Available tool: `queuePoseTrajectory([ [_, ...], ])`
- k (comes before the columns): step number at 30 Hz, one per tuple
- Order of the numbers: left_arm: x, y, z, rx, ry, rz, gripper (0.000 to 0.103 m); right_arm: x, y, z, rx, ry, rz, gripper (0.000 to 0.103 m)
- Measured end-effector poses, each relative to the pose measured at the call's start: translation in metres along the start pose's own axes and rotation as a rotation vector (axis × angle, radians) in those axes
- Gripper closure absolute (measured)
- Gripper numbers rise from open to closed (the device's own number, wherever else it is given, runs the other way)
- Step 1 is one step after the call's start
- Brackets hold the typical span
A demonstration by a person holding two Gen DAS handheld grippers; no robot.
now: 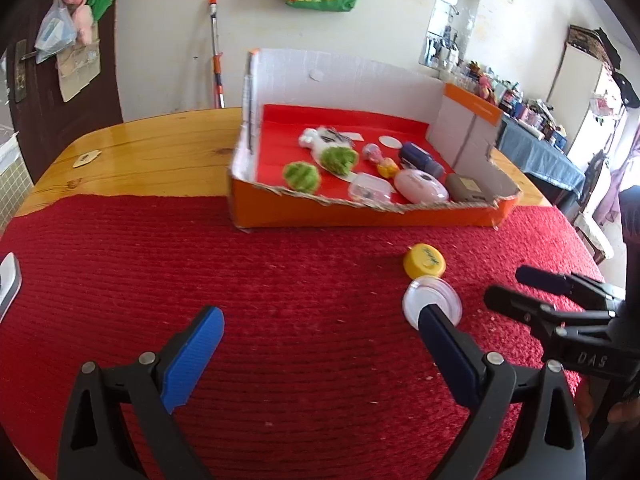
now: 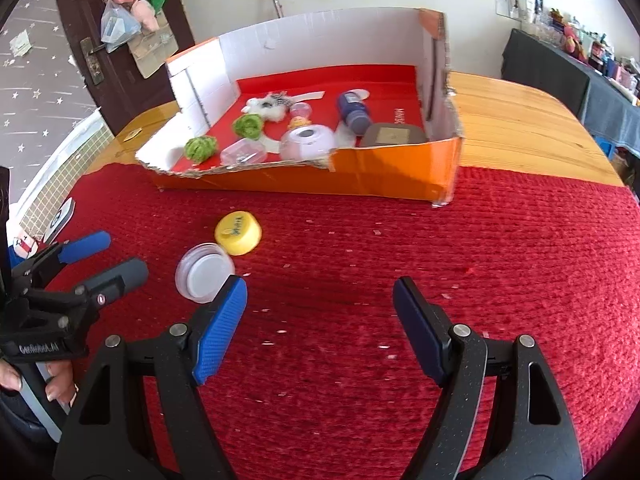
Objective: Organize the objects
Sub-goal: 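Move the left tool toward the yellow cap while the right tool approaches the clear lid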
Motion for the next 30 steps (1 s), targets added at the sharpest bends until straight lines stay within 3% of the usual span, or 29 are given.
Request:
queuePoseTrajectory([
  [11,-0.001,0.033,0.016,0.027,-0.007,0.031,0.003,0.004,0.054,-0.009,0.064,0.023,0.083,0.028],
  [18,0.002,0.041,0.014,0.029,0.004,0.041,0.003,0.007,0.068,-0.015,0.025,0.012,0.118,0.028],
  [24,0.003,0.027,0.003,0.004,0.029,0.015,0.003,0.007,0.046,-0.015,-0.05,-0.009,0.087,0.028],
  [30,0.005,0.007,-0.014,-0.023,0.076,-0.035,0.003,0.008,0.002,-0.015,-0.065,-0.001,0.022,0.028],
])
Point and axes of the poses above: each gripper's, at about its wrist camera, not at the fingertips, and z roughly against the way its jaws point, y to its left, x to its top, the point moved 2 cm from there along -z, roughly the way its jaws point, and after that the axes turned 14 degrees about -x, right-handed, at the moved point
